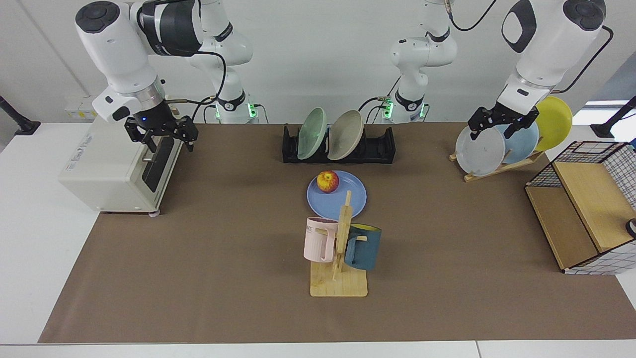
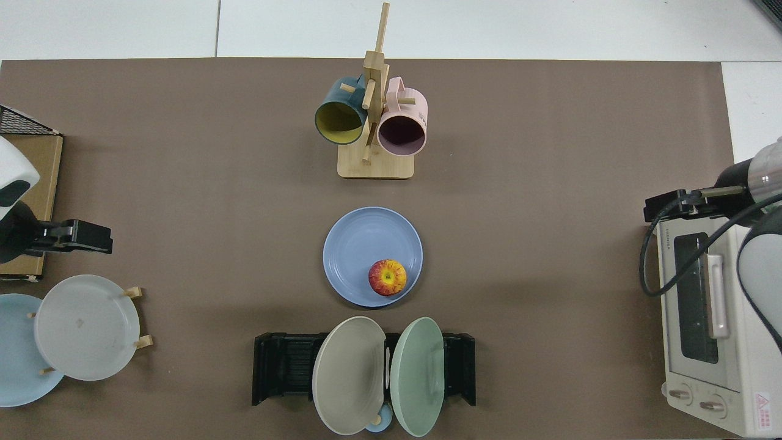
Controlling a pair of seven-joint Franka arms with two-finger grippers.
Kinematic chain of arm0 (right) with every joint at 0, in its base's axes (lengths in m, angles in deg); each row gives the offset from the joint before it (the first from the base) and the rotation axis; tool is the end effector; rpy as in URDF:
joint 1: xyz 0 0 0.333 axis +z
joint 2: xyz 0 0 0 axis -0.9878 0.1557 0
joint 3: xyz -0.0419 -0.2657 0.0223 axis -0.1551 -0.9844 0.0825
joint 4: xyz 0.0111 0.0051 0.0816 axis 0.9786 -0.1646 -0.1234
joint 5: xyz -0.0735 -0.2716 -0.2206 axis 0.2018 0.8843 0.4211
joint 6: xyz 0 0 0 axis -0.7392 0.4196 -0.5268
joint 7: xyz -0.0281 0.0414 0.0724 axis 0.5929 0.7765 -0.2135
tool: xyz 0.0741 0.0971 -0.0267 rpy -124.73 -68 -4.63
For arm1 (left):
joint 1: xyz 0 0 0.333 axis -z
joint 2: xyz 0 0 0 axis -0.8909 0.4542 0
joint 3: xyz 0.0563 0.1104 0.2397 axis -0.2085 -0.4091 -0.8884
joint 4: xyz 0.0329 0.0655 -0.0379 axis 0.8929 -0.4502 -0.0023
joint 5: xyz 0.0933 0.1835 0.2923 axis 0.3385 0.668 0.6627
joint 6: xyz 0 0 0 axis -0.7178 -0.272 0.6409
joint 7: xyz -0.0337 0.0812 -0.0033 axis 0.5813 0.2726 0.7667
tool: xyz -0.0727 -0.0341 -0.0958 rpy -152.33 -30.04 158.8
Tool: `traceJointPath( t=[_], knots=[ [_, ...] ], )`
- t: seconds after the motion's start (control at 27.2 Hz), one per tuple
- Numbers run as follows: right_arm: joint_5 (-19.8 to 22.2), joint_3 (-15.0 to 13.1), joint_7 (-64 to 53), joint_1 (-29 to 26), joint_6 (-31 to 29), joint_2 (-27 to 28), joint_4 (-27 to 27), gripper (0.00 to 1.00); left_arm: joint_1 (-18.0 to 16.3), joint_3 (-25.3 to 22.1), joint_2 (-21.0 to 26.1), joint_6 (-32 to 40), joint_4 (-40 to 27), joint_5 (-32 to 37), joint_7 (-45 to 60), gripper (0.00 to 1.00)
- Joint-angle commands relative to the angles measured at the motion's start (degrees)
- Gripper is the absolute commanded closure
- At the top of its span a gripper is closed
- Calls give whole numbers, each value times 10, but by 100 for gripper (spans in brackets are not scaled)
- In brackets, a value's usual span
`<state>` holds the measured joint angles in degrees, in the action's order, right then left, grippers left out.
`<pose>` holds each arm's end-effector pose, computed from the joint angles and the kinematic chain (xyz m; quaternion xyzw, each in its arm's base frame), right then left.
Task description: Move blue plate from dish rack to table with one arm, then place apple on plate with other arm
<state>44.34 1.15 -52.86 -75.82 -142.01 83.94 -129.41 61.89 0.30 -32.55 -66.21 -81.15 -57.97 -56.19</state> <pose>0.5193 -0.0090 0.5109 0.9999 0.0110 -0.0040 0.0074 0.4935 0.0108 0.5182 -0.9995 0.0051 0.0296 0.0054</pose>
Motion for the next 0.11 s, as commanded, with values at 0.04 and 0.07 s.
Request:
traceJointPath(
  t=[0.04,0.07],
  knots=[
    [0,65,-15,-65,7,14,22,0,-2,1,-5,2,1,0,-4,0],
    [0,65,-14,-65,3,14,22,0,-2,1,-5,1,1,0,-3,0]
  ],
)
